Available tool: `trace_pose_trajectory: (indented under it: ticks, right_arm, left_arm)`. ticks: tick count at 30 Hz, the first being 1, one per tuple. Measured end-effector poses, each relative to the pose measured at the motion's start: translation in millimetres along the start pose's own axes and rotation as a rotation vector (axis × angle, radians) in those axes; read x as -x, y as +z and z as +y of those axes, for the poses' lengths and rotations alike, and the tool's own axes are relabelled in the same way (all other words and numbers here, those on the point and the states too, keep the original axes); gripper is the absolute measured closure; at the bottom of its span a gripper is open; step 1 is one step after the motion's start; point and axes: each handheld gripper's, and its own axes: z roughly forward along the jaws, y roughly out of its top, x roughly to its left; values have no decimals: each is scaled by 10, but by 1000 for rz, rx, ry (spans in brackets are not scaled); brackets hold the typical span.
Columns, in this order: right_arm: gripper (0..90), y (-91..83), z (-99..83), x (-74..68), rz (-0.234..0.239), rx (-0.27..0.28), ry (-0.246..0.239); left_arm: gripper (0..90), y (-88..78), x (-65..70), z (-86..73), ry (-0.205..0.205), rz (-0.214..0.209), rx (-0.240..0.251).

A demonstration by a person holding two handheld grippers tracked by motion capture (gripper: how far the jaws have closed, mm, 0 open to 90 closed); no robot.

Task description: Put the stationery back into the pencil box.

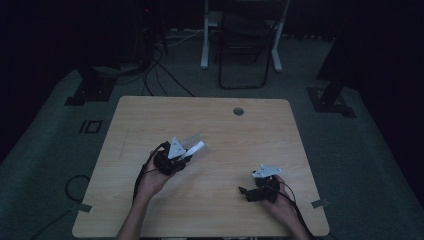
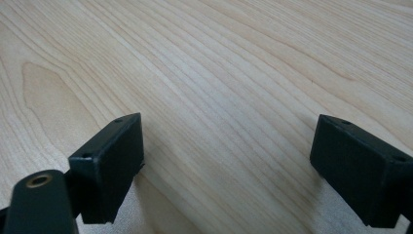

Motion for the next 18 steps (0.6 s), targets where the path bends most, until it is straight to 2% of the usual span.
trace_pose_trajectory:
  ticks: [8,18]
  right_arm:
    - [123,0,0,-1,0,0,2]
    - [123,1,0,-2,0,1,2]
  left_arm:
    - [713,25,-63,-40,-10,30,-9]
    - [713,64,-107,-73,-11,46,-30]
